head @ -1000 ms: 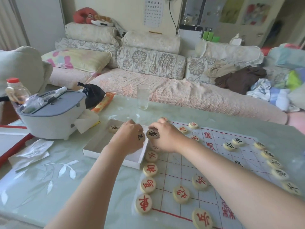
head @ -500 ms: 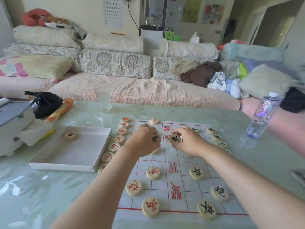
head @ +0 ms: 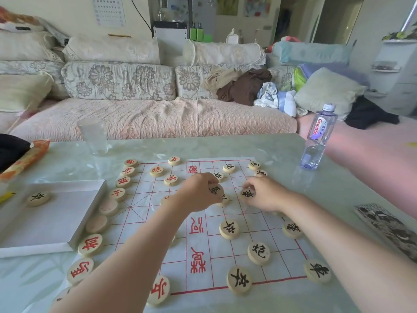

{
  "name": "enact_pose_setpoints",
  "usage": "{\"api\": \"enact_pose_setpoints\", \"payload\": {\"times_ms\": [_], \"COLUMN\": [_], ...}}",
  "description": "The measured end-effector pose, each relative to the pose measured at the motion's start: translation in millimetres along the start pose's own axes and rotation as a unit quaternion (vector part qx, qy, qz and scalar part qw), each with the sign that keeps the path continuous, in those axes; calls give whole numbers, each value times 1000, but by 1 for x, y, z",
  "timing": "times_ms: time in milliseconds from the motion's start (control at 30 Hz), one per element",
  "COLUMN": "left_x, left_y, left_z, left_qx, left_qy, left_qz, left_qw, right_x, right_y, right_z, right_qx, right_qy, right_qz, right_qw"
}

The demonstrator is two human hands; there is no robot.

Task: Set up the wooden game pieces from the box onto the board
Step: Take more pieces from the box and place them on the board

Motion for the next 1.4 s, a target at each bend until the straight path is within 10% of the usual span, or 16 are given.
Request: {"api": "enact_pose_setpoints", "payload": {"times_ms": [767,1400], "left_x": [73,129], "left_y": [-24,26], "left_z": [-51,-96], "left_qx": [-48,148], "left_qy": [281,-28], "left_qz": [42,81], "left_qw": [958,985], "right_x": [-53,-26], "right_y": [26,99], "right_z": [-36,-95], "right_qx": [-77,8], "right_qy": [-271,-128], "right_qz": [-35,55], "right_qw": [959,990]}}
Point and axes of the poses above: each hand's wrist, its own y-axis away from the middle knuckle, its own x-axis out of the palm, z = x × y, the point moved 8 cm from there along -y, towards the middle knuckle, and after that the axes turned 14 degrees about y, right-handed, at the moved point
